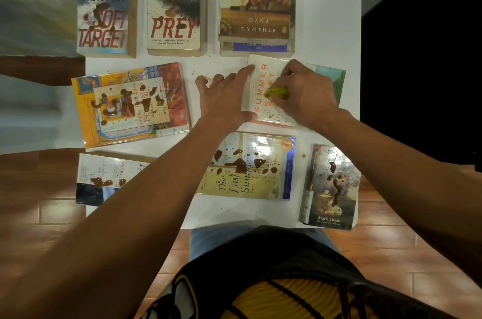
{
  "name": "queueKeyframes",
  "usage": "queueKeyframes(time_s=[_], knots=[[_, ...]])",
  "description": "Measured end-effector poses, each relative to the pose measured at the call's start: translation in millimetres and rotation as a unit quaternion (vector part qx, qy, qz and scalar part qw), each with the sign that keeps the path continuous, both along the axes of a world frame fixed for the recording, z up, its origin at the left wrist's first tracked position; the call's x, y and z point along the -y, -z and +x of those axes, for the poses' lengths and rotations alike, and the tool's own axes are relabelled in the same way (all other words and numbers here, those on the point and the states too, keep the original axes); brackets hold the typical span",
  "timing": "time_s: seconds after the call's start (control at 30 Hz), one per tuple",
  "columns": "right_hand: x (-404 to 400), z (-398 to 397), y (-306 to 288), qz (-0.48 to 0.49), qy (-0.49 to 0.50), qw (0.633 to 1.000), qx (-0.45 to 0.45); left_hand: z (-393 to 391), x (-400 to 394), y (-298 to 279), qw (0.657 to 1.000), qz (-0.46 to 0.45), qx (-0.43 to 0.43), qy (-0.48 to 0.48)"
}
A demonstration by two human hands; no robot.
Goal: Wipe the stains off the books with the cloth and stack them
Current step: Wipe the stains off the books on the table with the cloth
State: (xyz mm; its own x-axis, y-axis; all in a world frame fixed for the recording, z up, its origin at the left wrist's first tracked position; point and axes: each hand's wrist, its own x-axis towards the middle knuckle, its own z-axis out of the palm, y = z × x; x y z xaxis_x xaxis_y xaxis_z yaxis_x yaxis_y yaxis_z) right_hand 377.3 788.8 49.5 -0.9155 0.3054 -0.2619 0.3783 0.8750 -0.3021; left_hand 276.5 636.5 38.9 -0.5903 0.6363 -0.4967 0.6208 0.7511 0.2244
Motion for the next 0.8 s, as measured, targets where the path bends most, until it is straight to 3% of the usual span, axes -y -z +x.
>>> queueKeyframes(time_s=[0.13, 0.33, 0.6, 0.8], knots=[[12, -14, -1, -0.006, -0.003, 1.000, 0.004, -1, 1, 0, 1.000, 0.002, 0.004, -0.006], [8, 18, -8, -0.003, -0.095, 0.995, 0.034, 0, 2, 1, 1.000, 0.004, 0.015, -0.010], [-11, 55, -6, 0.019, -0.041, 0.998, 0.032, 0, 4, 1, 1.000, 0.006, 0.010, -0.005], [17, 27, -1, 0.005, -0.079, 0.997, 0.006, 1, 1, -1, 1.000, -0.002, 0.001, -0.001]])
